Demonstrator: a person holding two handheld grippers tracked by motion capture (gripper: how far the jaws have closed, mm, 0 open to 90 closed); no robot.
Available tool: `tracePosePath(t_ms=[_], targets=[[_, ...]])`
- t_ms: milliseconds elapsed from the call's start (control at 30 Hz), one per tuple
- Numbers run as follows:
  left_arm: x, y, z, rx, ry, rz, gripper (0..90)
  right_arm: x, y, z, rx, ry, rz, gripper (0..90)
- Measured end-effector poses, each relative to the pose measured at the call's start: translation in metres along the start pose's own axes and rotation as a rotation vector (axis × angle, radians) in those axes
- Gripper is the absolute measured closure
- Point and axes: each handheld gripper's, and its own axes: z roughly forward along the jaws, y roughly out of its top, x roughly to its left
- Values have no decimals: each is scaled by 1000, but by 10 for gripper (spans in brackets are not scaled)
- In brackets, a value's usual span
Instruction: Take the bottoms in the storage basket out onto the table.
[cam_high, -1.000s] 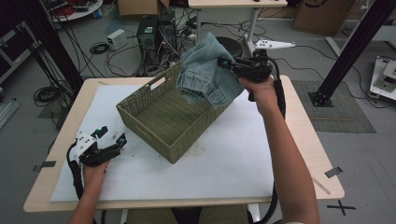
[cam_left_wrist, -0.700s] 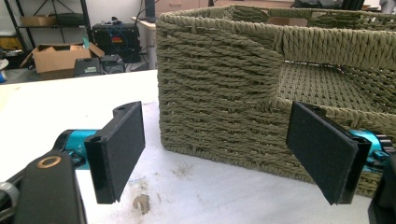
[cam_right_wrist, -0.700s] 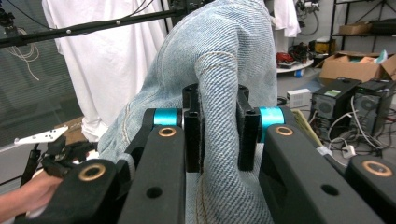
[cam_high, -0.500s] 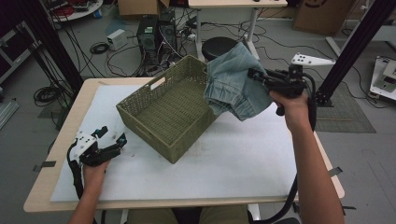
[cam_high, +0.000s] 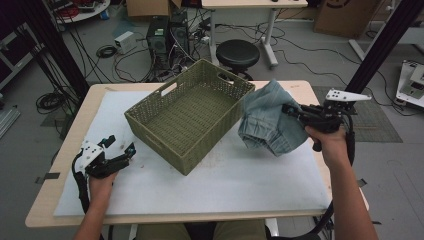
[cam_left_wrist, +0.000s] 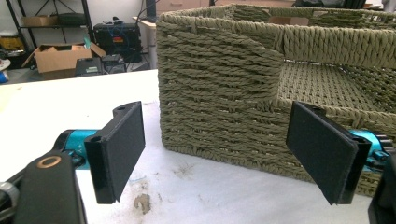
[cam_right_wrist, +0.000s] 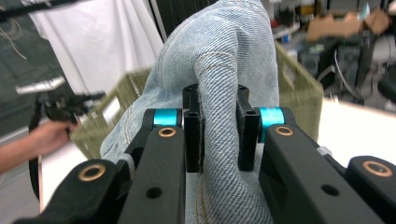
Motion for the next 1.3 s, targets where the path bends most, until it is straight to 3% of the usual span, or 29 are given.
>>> tracePosePath(t_ms=[167, 300, 367, 500, 700, 933, 1033, 1100, 1200, 1300], targets=[[0, 0, 0, 1, 3, 2, 196, -11, -36, 1, 76, -34, 42, 784], [-1, 0, 0, 4, 6, 4, 196, -16, -55, 5, 127, -78, 45, 782], [-1, 0, 0, 3, 7, 6, 196, -18, -60, 7, 122, -95, 52, 782], [-1, 0, 0, 4, 9, 8, 196, -22, -65, 9, 130, -171, 48, 778], [-1, 0, 0, 4, 12, 9, 196, -27, -71, 27, 218, -318, -15, 776], [-1, 0, 0, 0, 5, 7, 196, -40, -81, 46, 309, -421, -53, 770], [-1, 0, 0, -4, 1, 0, 196, -44, -83, 46, 315, -445, -48, 758], [0, 0, -1, -3, -1, 3, 196, -43, -84, 43, 312, -462, -43, 722], [0, 0, -1, -4, -5, 1, 196, -39, -84, 37, 297, -469, -18, 566], [0, 0, -1, 2, -12, 0, 196, -30, -80, 29, 247, -459, -27, 463]])
